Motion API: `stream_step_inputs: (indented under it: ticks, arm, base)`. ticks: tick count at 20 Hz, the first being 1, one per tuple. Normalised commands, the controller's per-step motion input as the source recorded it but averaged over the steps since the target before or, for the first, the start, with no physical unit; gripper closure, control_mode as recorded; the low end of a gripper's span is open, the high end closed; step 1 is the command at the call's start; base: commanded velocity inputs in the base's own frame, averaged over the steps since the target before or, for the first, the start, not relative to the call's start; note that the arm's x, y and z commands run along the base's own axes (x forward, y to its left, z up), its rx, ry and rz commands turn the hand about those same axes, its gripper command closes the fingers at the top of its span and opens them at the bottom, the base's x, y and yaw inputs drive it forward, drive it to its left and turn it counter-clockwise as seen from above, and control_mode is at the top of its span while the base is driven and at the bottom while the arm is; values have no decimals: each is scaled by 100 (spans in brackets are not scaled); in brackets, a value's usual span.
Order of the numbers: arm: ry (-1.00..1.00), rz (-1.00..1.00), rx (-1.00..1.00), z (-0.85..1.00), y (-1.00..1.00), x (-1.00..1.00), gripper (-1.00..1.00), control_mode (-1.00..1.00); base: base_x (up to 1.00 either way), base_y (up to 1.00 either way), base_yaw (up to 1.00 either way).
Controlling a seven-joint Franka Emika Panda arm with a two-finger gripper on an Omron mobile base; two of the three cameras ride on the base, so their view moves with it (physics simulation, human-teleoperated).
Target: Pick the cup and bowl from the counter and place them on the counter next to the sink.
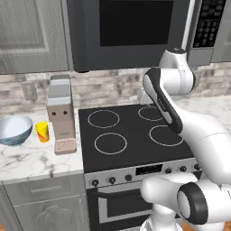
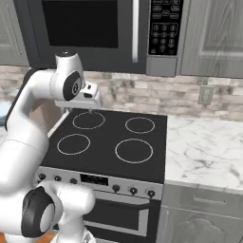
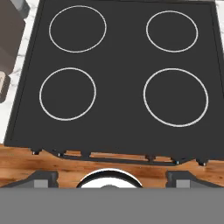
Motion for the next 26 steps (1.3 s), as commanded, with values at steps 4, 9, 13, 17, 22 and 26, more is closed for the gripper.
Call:
stream_step_inputs:
  ticks: [4,9,13,17,22,26]
  arm:
    - [0,0,0,0,0,0,-100,100]
    - [0,0,0,0,0,0,-100,100]
    - [0,0,0,0,0,0,-100,100]
    - [0,0,0,0,0,0,-100,100]
    - [0,0,0,0,0,0,-100,100]
    - [0,0,0,0,0,0,-100,100]
  base:
    - [-77,0,0]
    - [-41,0,-2]
    - [0,3,-4]
    - [-8,30,0]
    - [-16,60,3]
    - [-23,81,5]
